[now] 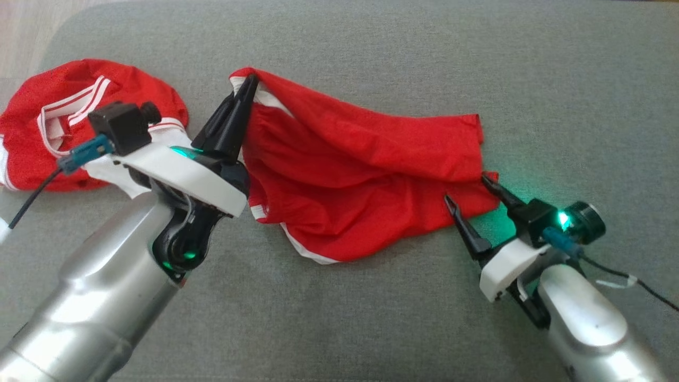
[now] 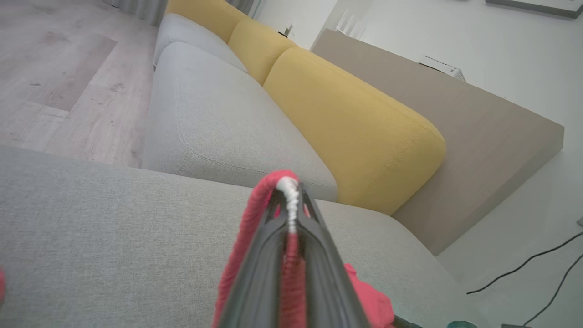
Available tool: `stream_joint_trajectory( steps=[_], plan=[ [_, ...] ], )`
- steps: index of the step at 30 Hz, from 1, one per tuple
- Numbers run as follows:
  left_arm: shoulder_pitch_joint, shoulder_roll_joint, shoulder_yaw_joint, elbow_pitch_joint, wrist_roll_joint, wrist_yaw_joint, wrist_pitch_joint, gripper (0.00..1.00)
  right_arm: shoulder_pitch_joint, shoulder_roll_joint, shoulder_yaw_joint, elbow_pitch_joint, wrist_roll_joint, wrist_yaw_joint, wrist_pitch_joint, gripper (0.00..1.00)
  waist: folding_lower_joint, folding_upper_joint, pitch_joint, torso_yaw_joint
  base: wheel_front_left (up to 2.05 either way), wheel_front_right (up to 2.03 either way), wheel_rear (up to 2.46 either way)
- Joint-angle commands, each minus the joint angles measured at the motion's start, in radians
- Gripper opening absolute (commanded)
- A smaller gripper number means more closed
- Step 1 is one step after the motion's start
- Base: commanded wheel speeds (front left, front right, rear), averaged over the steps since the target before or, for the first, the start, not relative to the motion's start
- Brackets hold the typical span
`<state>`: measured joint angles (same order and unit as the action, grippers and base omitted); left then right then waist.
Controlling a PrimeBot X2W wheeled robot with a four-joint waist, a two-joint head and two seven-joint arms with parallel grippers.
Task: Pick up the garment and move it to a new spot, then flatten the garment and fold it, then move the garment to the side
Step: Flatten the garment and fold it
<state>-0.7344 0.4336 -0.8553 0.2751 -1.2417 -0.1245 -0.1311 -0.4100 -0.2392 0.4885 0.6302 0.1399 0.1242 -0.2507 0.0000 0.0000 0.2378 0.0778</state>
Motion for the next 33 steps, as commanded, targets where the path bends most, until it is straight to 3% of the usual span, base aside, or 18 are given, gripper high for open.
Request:
stream_joint_trajectory(
  steps=[1, 4, 5, 6, 8, 12, 21, 27, 33],
  plan=[
    [-0.065, 0.04, 0.028, -0.022, -0.008, -0.006, -0.015, 0.0, -0.034, -0.004, 0.012, -0.019, 0.001, 0.007, -0.011, 1.0, 0.0, 0.0, 0.001, 0.005, 0.0, 0.0, 0.0],
    [-0.082, 0.046, -0.002, -0.024, -0.016, -0.006, -0.027, 0.0, -0.054, 0.005, 0.021, 0.008, -0.004, 0.007, -0.011, 1.0, 0.0, 0.0, 0.0, 0.017, 0.0, 0.0, 0.0],
    [-0.087, 0.047, -0.012, -0.024, -0.02, -0.006, -0.031, 0.0, -0.059, 0.008, 0.028, 0.022, -0.001, 0.007, -0.011, 0.91, 0.0, 0.0, -0.002, 0.022, 0.0, 0.0, 0.0],
    [-0.091, 0.048, -0.021, -0.023, -0.023, -0.006, -0.035, 0.0, -0.064, 0.012, 0.038, 0.037, 0.006, 0.007, -0.011, 0.53, 0.0, 0.0, -0.004, 0.027, 0.0, 0.0, 0.0],
    [-0.099, 0.051, -0.038, -0.02, -0.028, -0.006, -0.045, 0.0, -0.076, 0.012, 0.054, 0.058, 0.013, 0.007, -0.011, 0.0, 0.0, 0.0, -0.01, 0.035, 0.0, 0.0, 0.0],
    [-0.107, 0.064, -0.067, -0.022, -0.034, -0.006, -0.072, 0.0, -0.089, 0.009, 0.034, 0.034, 0.022, 0.007, -0.011, 0.0, 0.0, 0.0, -0.033, 0.037, 0.0, 0.0, 0.0],
    [-0.123, 0.124, -0.134, -0.103, -0.022, -0.006, -0.112, 0.0, -0.027, -0.045, -0.113, -0.158, 0.078, 0.007, -0.011, 0.0, 0.0, 0.0, -0.164, 0.002, 0.0, 0.0, 0.0],
    [-0.168, 0.16, -0.149, -0.167, -0.028, -0.006, -0.122, 0.0, -0.029, -0.158, -0.238, -0.287, 0.082, 0.007, -0.004, 0.0, 0.0, 0.0, -0.271, -0.034, 0.0, 0.0, 0.0],
    [-0.286, 0.167, -0.172, -0.2, -0.046, -0.006, -0.081, 0.0, -0.101, -0.219, -0.299, -0.398, 0.088, 0.007, 0.092, 0.0, 0.0, 0.0, -0.269, -0.067, 0.0, 0.0, 0.0]
  ],
)
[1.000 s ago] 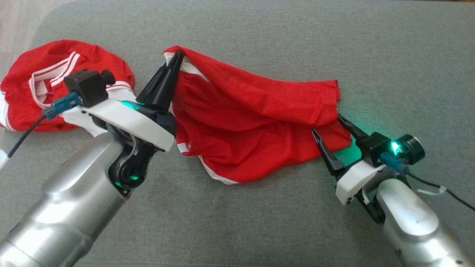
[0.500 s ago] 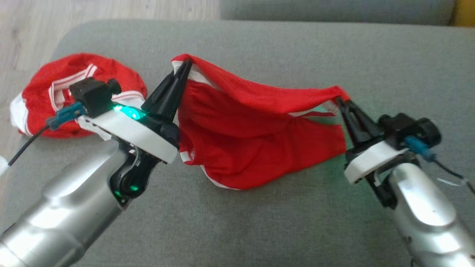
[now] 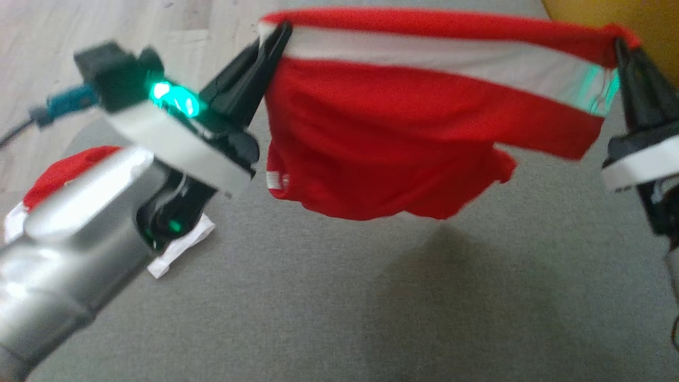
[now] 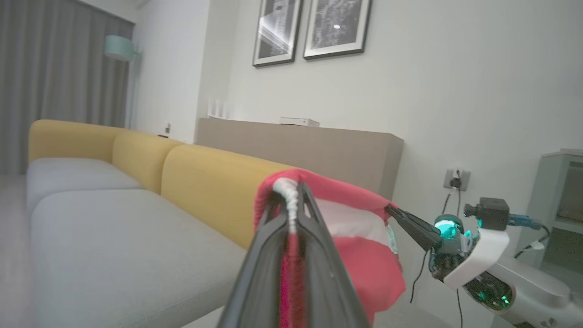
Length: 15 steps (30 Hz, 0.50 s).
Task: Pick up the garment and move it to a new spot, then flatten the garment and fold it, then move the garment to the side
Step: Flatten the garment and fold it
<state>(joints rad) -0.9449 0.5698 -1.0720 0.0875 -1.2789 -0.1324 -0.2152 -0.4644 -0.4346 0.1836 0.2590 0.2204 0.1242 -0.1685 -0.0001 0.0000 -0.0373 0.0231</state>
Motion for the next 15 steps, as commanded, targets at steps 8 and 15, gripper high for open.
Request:
stream_joint_trajectory(
  steps=[8, 15],
  plan=[
    [-0.314, -0.088, 0.006, 0.138, 0.003, 0.002, 0.035, 0.0, -0.296, -0.07, 0.067, 0.054, 0.023, 0.007, 0.075, 0.0, 0.0001, 0.0, 0.19, -0.06, 0.0, 0.0, 0.0],
    [-0.514, -0.154, 0.011, 0.304, 0.161, 0.002, -0.042, 0.0, -0.52, -0.037, 0.02, 0.135, -0.082, 0.007, -0.025, 0.0, 0.0001, 0.0, 0.347, -0.124, 0.0, 0.0, 0.0]
  ],
)
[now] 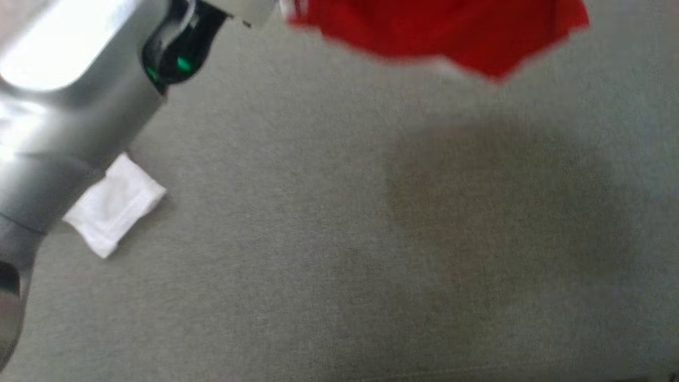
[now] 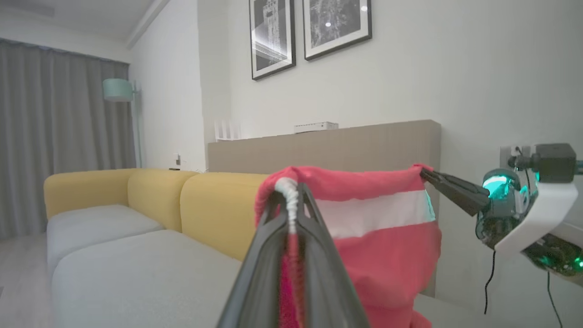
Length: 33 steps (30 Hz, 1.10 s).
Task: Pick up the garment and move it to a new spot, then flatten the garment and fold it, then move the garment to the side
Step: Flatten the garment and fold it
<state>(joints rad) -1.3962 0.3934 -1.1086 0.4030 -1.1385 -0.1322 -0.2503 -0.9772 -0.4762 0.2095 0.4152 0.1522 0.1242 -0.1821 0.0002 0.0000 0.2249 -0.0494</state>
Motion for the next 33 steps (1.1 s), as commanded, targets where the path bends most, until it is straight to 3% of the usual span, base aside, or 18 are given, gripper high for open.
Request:
stream_joint_trajectory(
  steps=[1, 4, 7, 17, 22, 26, 29, 33],
  plan=[
    [-0.079, 0.024, 0.047, -0.014, 0.052, 0.002, -0.009, 0.0, -0.019, 0.009, -0.02, -0.025, -0.037, 0.007, -0.025, 0.0, -0.0002, 0.0, 0.1, -0.056, 0.0, 0.0, 0.0],
    [-0.065, 0.03, 0.074, -0.07, 0.129, 0.002, -0.011, 0.0, 0.0, 0.024, -0.063, -0.067, -0.118, 0.007, -0.049, 0.0, -0.0002, 0.0, 0.139, -0.056, 0.0, 0.0, 0.0],
    [0.051, 0.056, 0.069, -0.118, 0.175, 0.002, -0.011, 0.0, 0.096, 0.059, -0.1, -0.121, -0.162, 0.007, -0.06, 0.0, -0.0002, 0.0, 0.151, -0.052, 0.0, 0.0, 0.0],
    [0.72, 0.044, 0.226, -0.2, 0.311, 0.002, -0.011, 0.0, 0.666, 0.201, -0.231, -0.282, -0.165, 0.007, -0.043, 0.0, -0.0002, 0.0, 0.106, -0.015, 0.0, 0.0, 0.0],
    [0.973, 0.054, 0.235, -0.257, 0.395, 0.002, -0.011, 0.0, 0.916, 0.22, -0.249, -0.398, -0.148, 0.007, -0.013, 0.0, -0.0002, 0.0, 0.043, -0.001, 0.0, 0.0, 0.0],
    [1.108, 0.069, 0.226, -0.31, 0.41, 0.002, -0.011, 0.0, 1.069, 0.222, -0.282, -0.565, -0.169, 0.007, 0.034, 0.0, -0.0002, 0.0, 0.005, 0.008, 0.0, 0.0, 0.0],
    [1.147, 0.073, 0.246, -0.348, 0.397, 0.002, -0.011, 0.0, 1.11, 0.203, -0.267, -0.656, -0.174, 0.007, 0.094, 0.0, -0.0002, 0.0, -0.007, 0.019, 0.0, 0.0, 0.0],
    [1.095, 0.037, 0.276, -0.363, 0.374, 0.002, -0.011, 0.0, 1.056, 0.163, -0.244, -0.668, -0.141, 0.007, 0.182, 0.0, -0.0002, 0.0, 0.0, 0.054, 0.0, 0.0, 0.0]
  ],
)
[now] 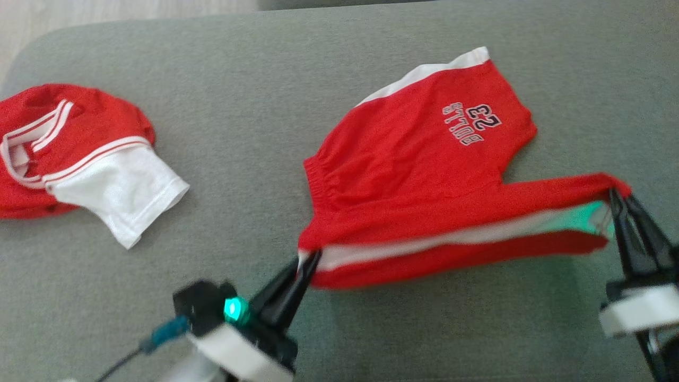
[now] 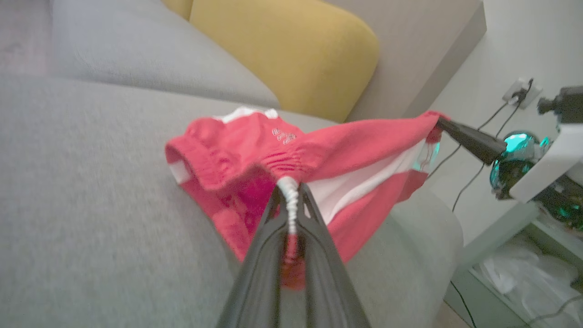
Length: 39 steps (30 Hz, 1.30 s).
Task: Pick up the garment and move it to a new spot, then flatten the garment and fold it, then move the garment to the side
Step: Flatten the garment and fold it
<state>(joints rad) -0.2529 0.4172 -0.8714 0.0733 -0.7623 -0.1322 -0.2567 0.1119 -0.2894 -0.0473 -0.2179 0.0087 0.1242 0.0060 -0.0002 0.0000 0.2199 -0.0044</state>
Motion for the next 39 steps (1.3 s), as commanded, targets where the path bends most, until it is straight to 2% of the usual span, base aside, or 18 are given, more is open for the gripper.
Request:
stream_joint_trajectory(
  steps=[1, 7, 12, 17, 21, 22, 23, 24, 25, 27, 28, 29, 33, 39],
  plan=[
    [-0.074, -0.001, 0.048, -0.03, -0.006, 0.002, -0.005, 0.0, -0.062, -0.03, 0.017, -0.021, 0.018, 0.007, 0.014, 0.0, 0.0002, 0.0, 0.011, 0.019, 0.0, 0.0, 0.0],
    [-0.256, -0.102, 0.02, 0.067, -0.047, 0.002, -0.005, 0.0, -0.286, -0.098, 0.06, 0.155, 0.089, 0.007, 0.081, 0.0, 0.0002, 0.0, 0.078, 0.087, 0.0, 0.0, 0.0],
    [-0.404, -0.178, -0.02, 0.196, -0.148, 0.002, -0.005, 0.0, -0.483, -0.144, 0.095, 0.313, 0.117, 0.007, 0.092, 0.0, 0.0002, 0.0, 0.137, 0.128, 0.0, 0.0, 0.0],
    [-0.516, -0.204, -0.053, 0.298, -0.201, 0.002, -0.005, 0.0, -0.663, -0.186, 0.203, 0.476, 0.12, 0.007, 0.112, 0.0, 0.0002, 0.0, 0.187, 0.141, 0.0, 0.0, 0.0],
    [-0.553, -0.208, -0.066, 0.339, -0.215, 0.002, -0.005, 0.0, -0.789, -0.185, 0.293, 0.616, 0.116, 0.007, 0.111, 0.0, 0.0002, 0.0, 0.212, 0.138, 0.0, 0.0, 0.0],
    [-0.558, -0.21, -0.071, 0.348, -0.218, 0.002, -0.005, 0.0, -0.815, -0.181, 0.31, 0.651, 0.117, 0.007, 0.102, 0.11, 0.0002, 0.0, 0.215, 0.137, 0.0, 0.0, 0.0],
    [-0.563, -0.211, -0.074, 0.357, -0.218, 0.002, -0.005, 0.0, -0.838, -0.174, 0.327, 0.682, 0.121, 0.007, 0.091, 0.29, 0.0002, 0.0, 0.218, 0.137, 0.0, 0.0, 0.0],
    [-0.566, -0.213, -0.075, 0.365, -0.219, 0.002, -0.005, 0.0, -0.86, -0.167, 0.339, 0.712, 0.125, 0.007, 0.078, 0.84, 0.0002, 0.0, 0.221, 0.136, 0.0, 0.0, 0.0],
    [-0.567, -0.216, -0.075, 0.372, -0.221, 0.002, -0.005, 0.04, -0.878, -0.161, 0.35, 0.741, 0.125, 0.007, 0.065, 1.0, 0.0002, 0.0, 0.222, 0.135, 0.0, 0.0, 0.0],
    [-0.57, -0.221, -0.073, 0.386, -0.214, 0.002, -0.005, 0.56, -0.905, -0.15, 0.362, 0.793, 0.126, 0.007, 0.036, 1.0, 0.0002, 0.0, 0.222, 0.135, 0.0, 0.0, 0.0],
    [-0.57, -0.221, -0.073, 0.386, -0.214, 0.002, -0.005, 0.56, -0.905, -0.15, 0.362, 0.793, 0.126, 0.007, 0.036, 1.0, 0.0002, 0.0, 0.222, 0.135, 0.0, 0.0, 0.0],
    [-0.568, -0.223, -0.073, 0.39, -0.209, 0.002, -0.005, 1.0, -0.912, -0.141, 0.364, 0.817, 0.134, 0.007, 0.021, 1.0, 0.0002, 0.0, 0.22, 0.135, 0.0, 0.0, 0.0],
    [-0.538, -0.228, -0.015, 0.408, -0.15, 0.002, -0.005, 1.0, -0.9, -0.122, 0.381, 0.876, 0.179, 0.007, -0.026, 1.0, 0.0002, 0.0, 0.192, 0.139, 0.0, 0.0, 0.0],
    [-0.36, -0.228, 0.204, 0.354, 0.065, 0.027, -0.005, 1.0, -0.818, -0.087, 0.351, 0.933, 0.276, 0.007, -0.062, 1.0, 0.0002, 0.0, 0.12, 0.14, 0.0, 0.0, 0.0]
  ],
)
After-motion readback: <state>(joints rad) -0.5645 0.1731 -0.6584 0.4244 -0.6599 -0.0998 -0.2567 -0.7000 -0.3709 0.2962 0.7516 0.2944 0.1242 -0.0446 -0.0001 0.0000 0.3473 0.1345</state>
